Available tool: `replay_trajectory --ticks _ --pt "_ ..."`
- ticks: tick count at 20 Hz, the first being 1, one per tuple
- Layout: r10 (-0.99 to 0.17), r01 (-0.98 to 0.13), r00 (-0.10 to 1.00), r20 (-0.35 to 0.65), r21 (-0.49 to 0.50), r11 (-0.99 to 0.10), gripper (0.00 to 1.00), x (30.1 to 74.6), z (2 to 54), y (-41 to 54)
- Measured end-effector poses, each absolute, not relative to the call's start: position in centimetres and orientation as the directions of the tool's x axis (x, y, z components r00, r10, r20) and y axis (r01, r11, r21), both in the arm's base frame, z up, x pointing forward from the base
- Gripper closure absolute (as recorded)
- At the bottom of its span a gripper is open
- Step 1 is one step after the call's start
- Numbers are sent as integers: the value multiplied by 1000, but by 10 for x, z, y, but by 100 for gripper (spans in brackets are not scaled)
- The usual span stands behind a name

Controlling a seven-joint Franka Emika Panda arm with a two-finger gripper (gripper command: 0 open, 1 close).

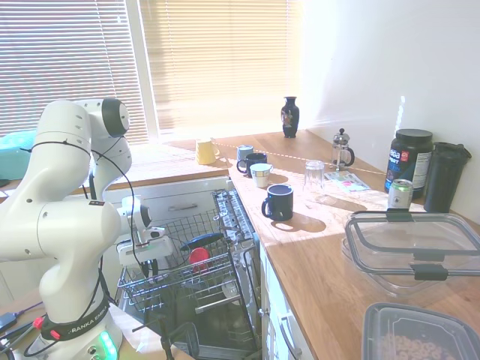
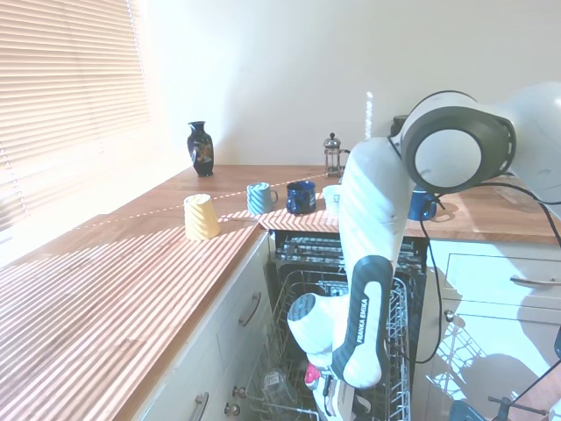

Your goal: Unload the white mug from the dishwasher

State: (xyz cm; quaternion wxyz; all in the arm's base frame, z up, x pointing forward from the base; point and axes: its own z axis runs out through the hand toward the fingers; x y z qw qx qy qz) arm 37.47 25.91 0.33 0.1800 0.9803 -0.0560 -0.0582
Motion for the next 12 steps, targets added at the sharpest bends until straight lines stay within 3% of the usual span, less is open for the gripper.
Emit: replay_trajectory --ticks 12 --pt "-179 -169 984 -7 296 -940 100 360 45 270"
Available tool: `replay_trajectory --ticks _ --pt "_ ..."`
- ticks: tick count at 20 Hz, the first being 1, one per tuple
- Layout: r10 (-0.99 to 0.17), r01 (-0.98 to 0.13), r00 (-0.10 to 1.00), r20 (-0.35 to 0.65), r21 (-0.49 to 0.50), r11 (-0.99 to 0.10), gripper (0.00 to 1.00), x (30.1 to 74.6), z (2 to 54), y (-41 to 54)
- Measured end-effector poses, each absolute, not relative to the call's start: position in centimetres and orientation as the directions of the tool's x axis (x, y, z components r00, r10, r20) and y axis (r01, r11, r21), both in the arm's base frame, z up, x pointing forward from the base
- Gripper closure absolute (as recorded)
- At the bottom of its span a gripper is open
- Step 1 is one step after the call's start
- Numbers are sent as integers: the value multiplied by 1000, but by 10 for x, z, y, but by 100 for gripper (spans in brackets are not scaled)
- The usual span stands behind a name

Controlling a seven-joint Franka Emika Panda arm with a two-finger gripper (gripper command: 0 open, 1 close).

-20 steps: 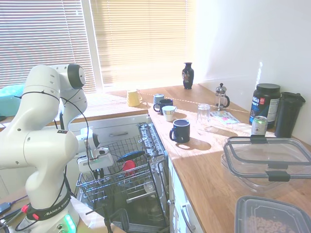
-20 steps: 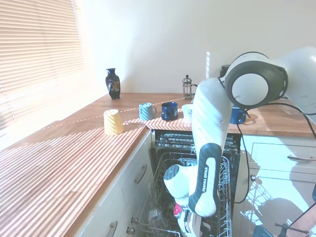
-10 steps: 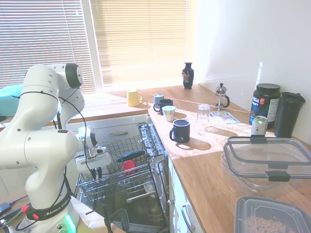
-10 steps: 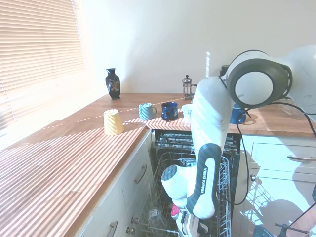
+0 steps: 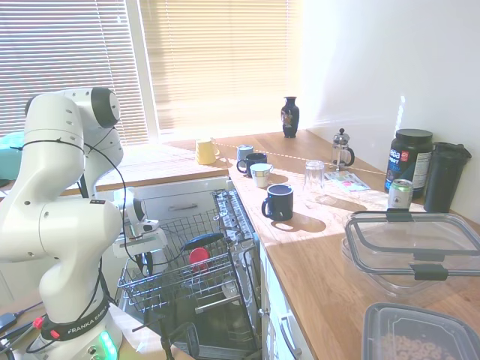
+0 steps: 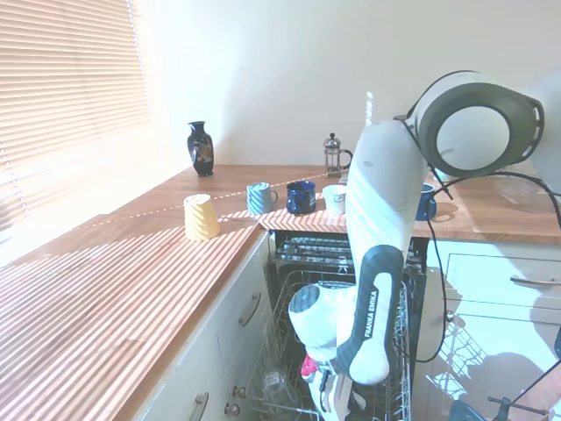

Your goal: Unload the white mug from the dishwasher

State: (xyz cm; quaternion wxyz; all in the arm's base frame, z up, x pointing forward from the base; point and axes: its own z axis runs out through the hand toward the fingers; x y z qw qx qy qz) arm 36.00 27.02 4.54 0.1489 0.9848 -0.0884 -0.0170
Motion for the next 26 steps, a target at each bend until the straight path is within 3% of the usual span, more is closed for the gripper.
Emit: replay_trajectory --ticks 17,26 --pt "-274 -292 952 140 133 -947 100 355 135 253" --pt "-358 -374 905 231 27 -927 100 344 218 206"
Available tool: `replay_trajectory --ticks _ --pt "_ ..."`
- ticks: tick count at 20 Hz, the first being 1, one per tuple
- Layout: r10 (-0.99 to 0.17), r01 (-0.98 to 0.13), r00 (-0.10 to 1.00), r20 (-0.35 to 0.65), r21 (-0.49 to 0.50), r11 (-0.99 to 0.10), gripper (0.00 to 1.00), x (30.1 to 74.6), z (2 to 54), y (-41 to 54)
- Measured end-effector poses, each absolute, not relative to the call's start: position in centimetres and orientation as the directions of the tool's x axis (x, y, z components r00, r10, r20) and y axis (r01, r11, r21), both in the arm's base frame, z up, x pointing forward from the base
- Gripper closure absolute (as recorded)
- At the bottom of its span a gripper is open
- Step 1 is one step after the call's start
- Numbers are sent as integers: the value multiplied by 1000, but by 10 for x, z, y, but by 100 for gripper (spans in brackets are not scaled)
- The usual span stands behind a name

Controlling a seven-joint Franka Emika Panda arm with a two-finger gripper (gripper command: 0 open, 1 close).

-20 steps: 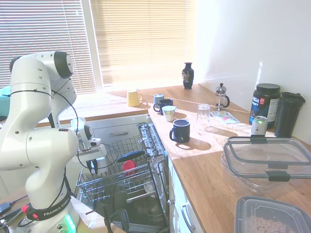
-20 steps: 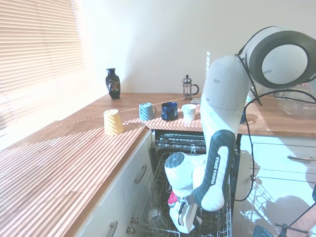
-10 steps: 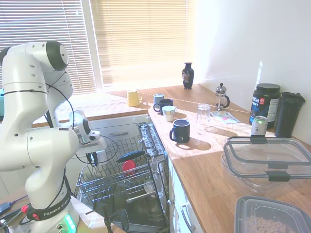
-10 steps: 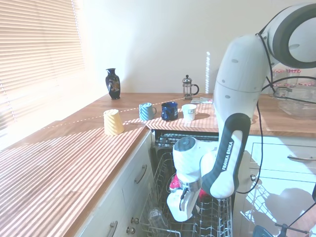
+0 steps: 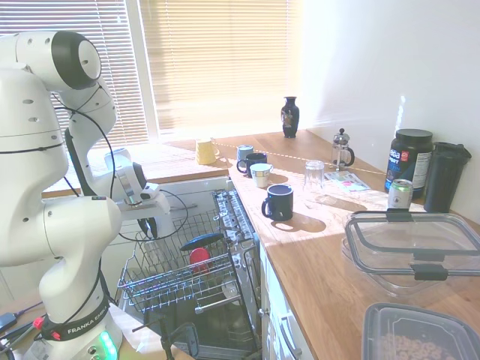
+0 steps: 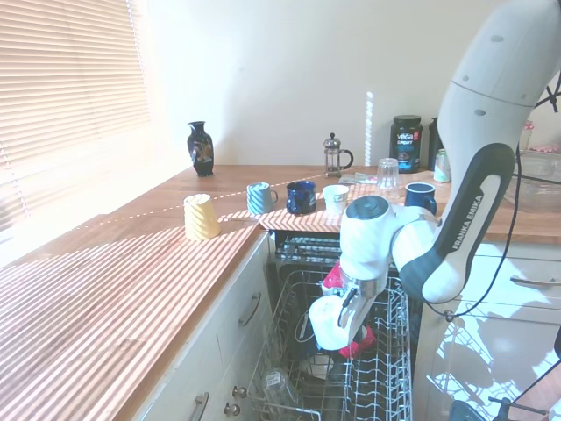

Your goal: Unload the white mug from the dishwasher

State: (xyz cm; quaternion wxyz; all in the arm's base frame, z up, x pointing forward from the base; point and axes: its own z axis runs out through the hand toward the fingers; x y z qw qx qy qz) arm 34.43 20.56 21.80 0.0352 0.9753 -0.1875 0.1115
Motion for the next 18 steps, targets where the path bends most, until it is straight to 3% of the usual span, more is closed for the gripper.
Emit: replay_trajectory --ticks 7,18 --pt "-454 -454 854 254 -63 -889 100 358 290 181" --pt "-556 -538 803 216 -138 -831 100 388 369 55"
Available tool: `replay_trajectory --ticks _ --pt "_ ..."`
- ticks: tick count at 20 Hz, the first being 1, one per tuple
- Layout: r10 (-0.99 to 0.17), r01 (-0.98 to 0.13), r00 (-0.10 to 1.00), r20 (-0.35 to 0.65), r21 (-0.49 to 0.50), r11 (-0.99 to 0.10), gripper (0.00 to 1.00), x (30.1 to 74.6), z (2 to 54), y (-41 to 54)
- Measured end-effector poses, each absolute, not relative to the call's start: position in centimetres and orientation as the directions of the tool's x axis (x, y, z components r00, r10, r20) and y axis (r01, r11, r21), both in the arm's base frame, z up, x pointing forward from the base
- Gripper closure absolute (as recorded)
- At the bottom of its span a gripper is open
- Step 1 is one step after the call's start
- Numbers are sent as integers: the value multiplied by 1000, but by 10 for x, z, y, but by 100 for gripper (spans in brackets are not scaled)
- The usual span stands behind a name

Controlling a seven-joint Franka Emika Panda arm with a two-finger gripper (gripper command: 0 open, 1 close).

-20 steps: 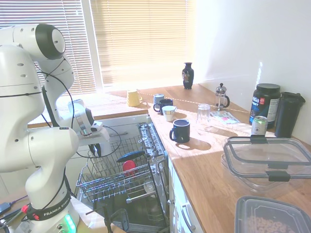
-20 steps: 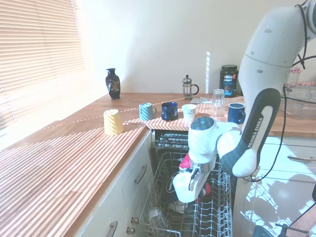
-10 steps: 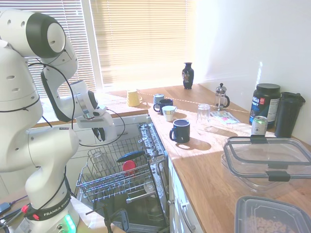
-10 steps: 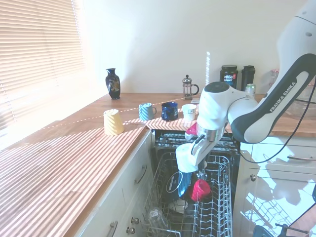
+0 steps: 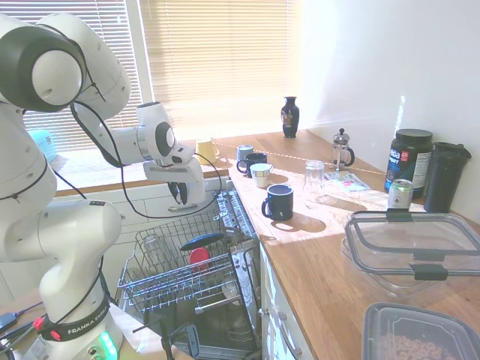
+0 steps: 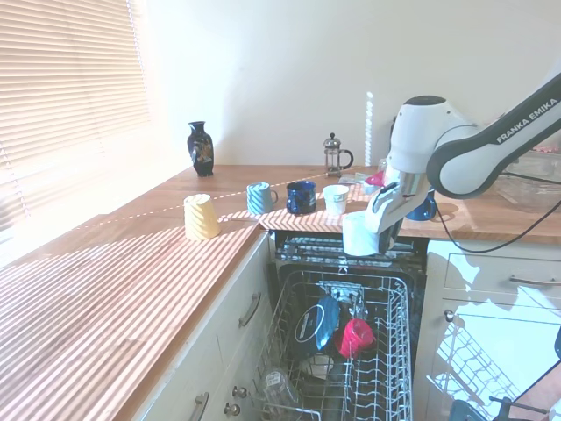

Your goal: Unload the white mug from the dishwasher

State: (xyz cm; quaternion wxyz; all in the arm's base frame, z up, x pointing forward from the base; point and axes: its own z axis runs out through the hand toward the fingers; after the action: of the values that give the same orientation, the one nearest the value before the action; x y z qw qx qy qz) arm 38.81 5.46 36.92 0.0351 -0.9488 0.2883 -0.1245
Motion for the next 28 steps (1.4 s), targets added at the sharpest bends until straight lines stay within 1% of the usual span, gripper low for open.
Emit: replay_trajectory --ticks 4,9,17,24,28 --pt "-573 -549 795 199 -166 -819 100 401 400 23" --pt "-596 -578 781 188 -145 -803 100 419 418 -12" --pt "-624 -613 768 143 -120 -781 100 455 408 -58" --pt "-627 -622 773 94 -78 -779 100 504 411 -87" --pt "-628 -625 776 64 -51 -779 100 533 397 -95"
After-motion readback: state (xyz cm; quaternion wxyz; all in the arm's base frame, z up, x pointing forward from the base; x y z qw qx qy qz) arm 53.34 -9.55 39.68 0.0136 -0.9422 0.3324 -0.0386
